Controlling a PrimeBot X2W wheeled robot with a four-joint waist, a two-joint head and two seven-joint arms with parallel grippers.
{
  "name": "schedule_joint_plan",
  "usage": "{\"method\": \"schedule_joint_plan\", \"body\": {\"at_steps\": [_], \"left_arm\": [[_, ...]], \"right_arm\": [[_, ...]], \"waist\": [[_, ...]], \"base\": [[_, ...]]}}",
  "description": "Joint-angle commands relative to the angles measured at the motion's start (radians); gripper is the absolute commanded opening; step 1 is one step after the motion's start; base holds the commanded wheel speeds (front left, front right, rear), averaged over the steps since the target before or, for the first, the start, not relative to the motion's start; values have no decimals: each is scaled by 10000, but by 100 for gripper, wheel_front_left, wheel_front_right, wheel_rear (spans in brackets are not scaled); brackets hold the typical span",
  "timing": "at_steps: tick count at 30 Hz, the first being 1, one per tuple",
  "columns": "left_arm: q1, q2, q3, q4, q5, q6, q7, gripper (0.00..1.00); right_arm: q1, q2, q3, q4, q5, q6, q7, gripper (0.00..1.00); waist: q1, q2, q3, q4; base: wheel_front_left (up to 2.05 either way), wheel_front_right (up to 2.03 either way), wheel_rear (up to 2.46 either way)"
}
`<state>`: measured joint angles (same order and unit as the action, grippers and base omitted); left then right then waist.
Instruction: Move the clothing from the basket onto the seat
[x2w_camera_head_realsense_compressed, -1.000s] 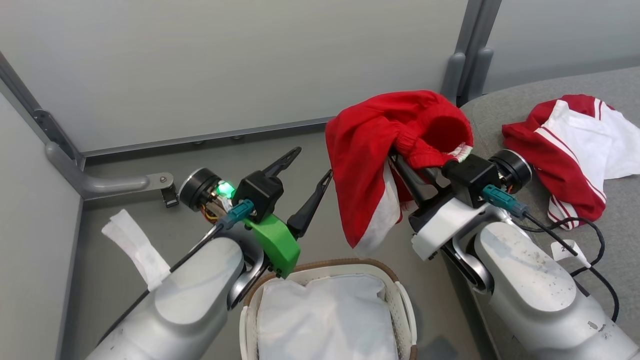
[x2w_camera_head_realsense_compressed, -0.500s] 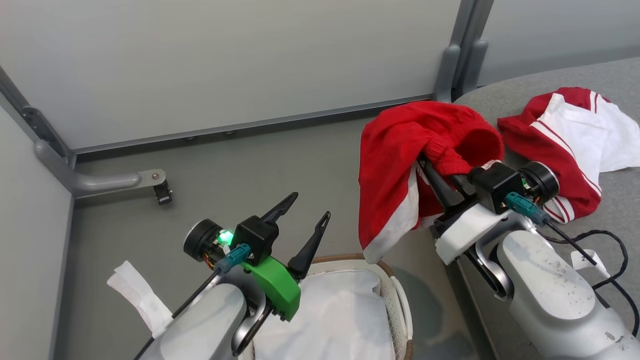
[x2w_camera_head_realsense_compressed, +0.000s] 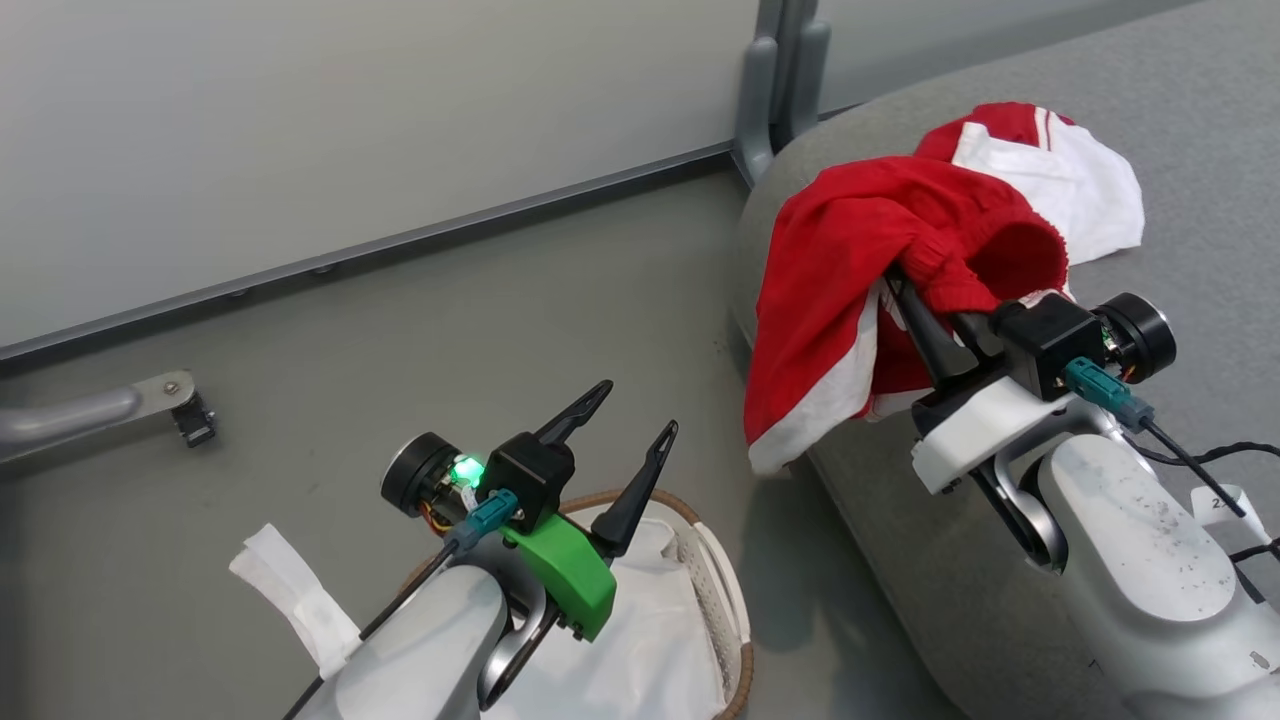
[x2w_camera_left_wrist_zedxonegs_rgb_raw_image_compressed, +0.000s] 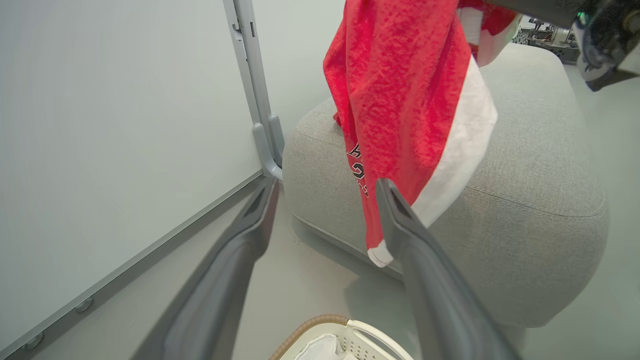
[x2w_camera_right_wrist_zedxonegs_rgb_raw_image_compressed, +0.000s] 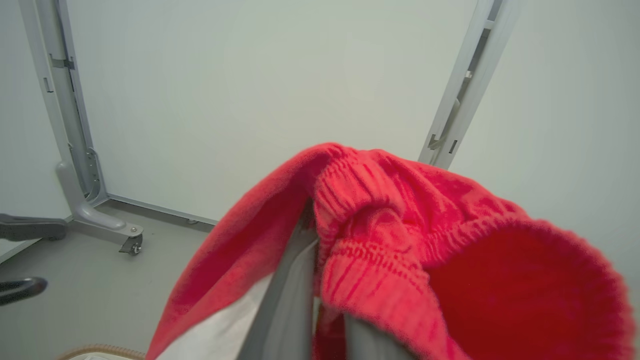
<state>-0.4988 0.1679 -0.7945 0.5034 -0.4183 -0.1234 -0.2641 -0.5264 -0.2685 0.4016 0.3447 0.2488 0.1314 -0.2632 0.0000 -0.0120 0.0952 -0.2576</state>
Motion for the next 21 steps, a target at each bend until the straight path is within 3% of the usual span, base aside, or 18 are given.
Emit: {"method": "schedule_joint_plan", "body": {"at_steps": [1,11,21], "left_arm": [[-122,4,48,14,140,-37,-3,100],[-408,98,-162,130,337,-78,-3,100],[-652,261,-487,-55,298,-88,-3,100]], "right_arm": [[106,-21,-138,-92,-102,-14,-23,0],[727,265,-1046,-354,-355,-14,-23,0],[364,461,-1623,-173,-1006,-14,-23,0]], "waist": [[0,120,691,-1120],[0,120,1494,-2507],[0,120,1818,-2438]], "base": [[0,0,0],[0,0,0],[0,0,0]]}}
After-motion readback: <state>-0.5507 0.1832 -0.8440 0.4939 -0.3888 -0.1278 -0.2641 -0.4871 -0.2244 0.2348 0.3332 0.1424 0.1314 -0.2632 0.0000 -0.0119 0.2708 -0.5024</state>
